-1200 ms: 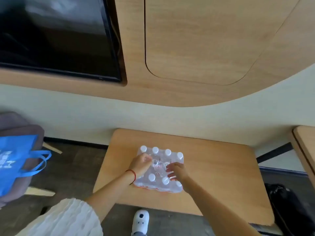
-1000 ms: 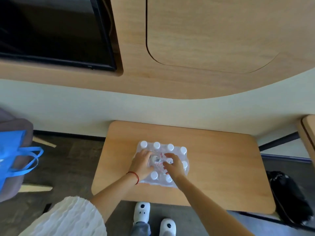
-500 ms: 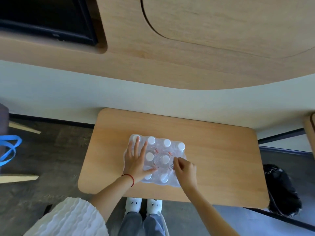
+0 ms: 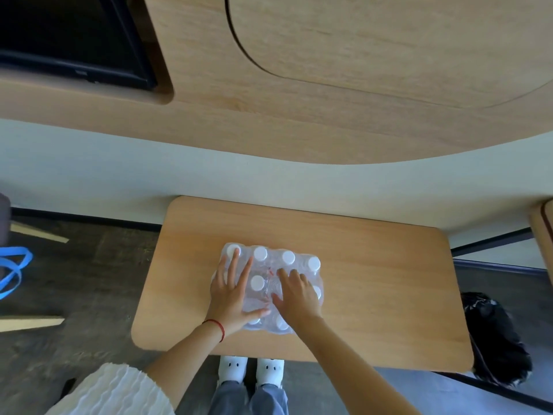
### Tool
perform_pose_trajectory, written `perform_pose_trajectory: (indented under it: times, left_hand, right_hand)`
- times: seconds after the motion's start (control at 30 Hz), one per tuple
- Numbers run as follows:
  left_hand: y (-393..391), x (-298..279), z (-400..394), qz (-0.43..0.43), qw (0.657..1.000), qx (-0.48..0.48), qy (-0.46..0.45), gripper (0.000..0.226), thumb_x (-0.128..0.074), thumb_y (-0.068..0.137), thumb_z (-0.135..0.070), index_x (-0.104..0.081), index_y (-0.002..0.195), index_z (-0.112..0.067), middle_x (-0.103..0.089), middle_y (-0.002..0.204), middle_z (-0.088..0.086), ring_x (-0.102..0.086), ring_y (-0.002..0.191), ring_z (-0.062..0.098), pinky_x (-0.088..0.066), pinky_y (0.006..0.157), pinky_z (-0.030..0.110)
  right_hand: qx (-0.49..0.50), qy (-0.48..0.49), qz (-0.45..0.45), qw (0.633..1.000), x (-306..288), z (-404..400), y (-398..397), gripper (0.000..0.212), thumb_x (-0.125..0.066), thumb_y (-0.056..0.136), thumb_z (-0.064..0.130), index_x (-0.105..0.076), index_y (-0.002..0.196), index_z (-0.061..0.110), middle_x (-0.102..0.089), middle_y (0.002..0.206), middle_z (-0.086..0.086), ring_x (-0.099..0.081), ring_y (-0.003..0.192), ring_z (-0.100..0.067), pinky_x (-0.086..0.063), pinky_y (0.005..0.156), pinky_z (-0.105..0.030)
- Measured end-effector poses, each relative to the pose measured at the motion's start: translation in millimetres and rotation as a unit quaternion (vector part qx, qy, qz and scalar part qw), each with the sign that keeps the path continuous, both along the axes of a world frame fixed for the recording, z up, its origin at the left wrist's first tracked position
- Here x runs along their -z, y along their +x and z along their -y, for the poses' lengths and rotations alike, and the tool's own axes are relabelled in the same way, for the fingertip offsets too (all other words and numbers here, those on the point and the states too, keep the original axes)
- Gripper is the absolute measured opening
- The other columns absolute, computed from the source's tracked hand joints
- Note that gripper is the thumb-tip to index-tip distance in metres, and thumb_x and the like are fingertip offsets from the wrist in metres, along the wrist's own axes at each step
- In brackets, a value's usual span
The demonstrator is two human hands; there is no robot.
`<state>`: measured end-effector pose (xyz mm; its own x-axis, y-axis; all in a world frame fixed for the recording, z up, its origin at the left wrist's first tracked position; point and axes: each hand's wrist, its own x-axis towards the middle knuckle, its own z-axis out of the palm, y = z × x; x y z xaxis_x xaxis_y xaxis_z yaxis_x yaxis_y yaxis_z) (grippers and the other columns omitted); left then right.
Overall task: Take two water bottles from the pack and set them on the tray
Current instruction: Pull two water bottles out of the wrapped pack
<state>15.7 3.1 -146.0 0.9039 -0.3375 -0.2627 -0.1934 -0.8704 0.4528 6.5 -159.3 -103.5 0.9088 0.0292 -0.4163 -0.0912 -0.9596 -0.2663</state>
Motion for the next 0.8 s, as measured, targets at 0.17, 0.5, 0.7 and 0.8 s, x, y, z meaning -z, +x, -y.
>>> perform_pose_trajectory:
  times: [0.17, 0.5, 0.7, 0.8]
  left_hand:
    - [-4, 5, 2, 0.046, 0.999, -0.016, 0.017, 0.1, -0.051, 0.067, -0.071, -0.021, 0.147, -0.022, -0.015, 0.157, 0.017, -0.021, 0.14, 0.046, -0.04, 0.101, 0.057]
    - [-3, 7, 1, 0.046, 0.999, -0.02, -0.002, 0.099, -0.058, 0.064, -0.067, -0.017, 0.146, -0.03, -0.015, 0.158, 0.013, -0.02, 0.142, 0.042, -0.043, 0.097, 0.056]
    - [-2, -2, 3, 0.018, 1.0, -0.018, -0.015, 0.102, -0.069, 0.062, -0.063, -0.015, 0.142, -0.031, -0.015, 0.157, 0.015, -0.016, 0.142, 0.043, -0.038, 0.103, 0.059]
    - [3, -18, 0, -0.042, 0.996, -0.013, -0.083, 0.11, -0.061, 0.06, -0.074, 0.003, 0.143, -0.04, 0.001, 0.159, 0.009, 0.004, 0.146, 0.034, -0.021, 0.115, 0.06]
  right_hand:
    - [0.04, 0.045, 0.001, 0.998, 22, 9, 9, 0.031, -0.061, 0.087, 0.03, -0.049, 0.112, 0.016, -0.065, 0.103, -0.011, -0.06, 0.092, -0.026, -0.048, 0.077, -0.035]
    - [0.045, 0.156, 0.076, 0.984, -7, 25, 11, 0.028, -0.074, 0.07, 0.02, -0.056, 0.089, 0.012, -0.051, 0.077, 0.002, -0.045, 0.066, -0.017, -0.028, 0.05, -0.015]
    - [0.037, 0.199, 0.149, 0.968, -72, 27, 8, 0.028, -0.077, 0.061, 0.018, -0.058, 0.08, 0.008, -0.046, 0.065, 0.008, -0.041, 0.059, -0.015, -0.029, 0.049, -0.019]
    - [0.063, 0.23, 0.21, 0.948, -109, 23, 6, 0.025, -0.077, 0.056, 0.015, -0.058, 0.072, 0.011, -0.04, 0.056, 0.019, -0.038, 0.051, -0.001, -0.028, 0.048, -0.012]
